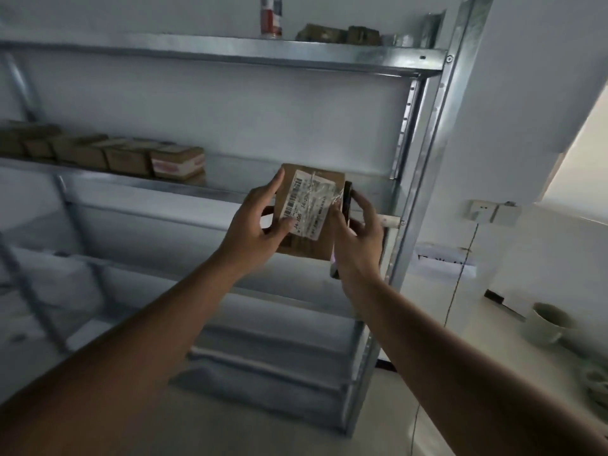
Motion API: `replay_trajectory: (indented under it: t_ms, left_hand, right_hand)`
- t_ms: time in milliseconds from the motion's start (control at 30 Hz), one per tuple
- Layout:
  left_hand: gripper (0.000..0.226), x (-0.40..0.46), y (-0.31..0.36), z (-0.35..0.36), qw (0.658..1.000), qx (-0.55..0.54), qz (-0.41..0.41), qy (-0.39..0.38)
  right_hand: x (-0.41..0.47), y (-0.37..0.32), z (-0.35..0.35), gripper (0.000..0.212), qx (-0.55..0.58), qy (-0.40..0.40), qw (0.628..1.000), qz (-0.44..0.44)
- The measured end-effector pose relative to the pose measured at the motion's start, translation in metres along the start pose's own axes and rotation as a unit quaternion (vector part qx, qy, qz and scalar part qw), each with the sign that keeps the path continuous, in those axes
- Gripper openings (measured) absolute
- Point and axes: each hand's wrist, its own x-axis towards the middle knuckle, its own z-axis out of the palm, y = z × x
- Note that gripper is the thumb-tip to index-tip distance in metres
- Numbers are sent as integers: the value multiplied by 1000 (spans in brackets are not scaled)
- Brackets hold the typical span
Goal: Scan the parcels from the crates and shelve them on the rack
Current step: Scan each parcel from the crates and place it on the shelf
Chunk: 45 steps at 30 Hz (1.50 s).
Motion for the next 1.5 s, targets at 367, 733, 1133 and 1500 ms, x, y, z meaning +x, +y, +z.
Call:
replay_trajectory:
  t_ms: [367,733,1133,1500]
  left_hand:
    - [86,50,-97,-80,996,83,6,22]
    - [80,158,-209,-122,987,150,8,61]
    - [68,236,-302,-166,994,105,-18,8]
    - [61,288,-384,-195,989,81,-41,-114]
  right_hand:
    - [63,40,141,40,-8,-48,999,17]
    - [190,96,265,43,26,-98,995,19]
    - [263,137,359,36,-23,-49,997,58]
    - [276,160,427,33,-89,61,989,101]
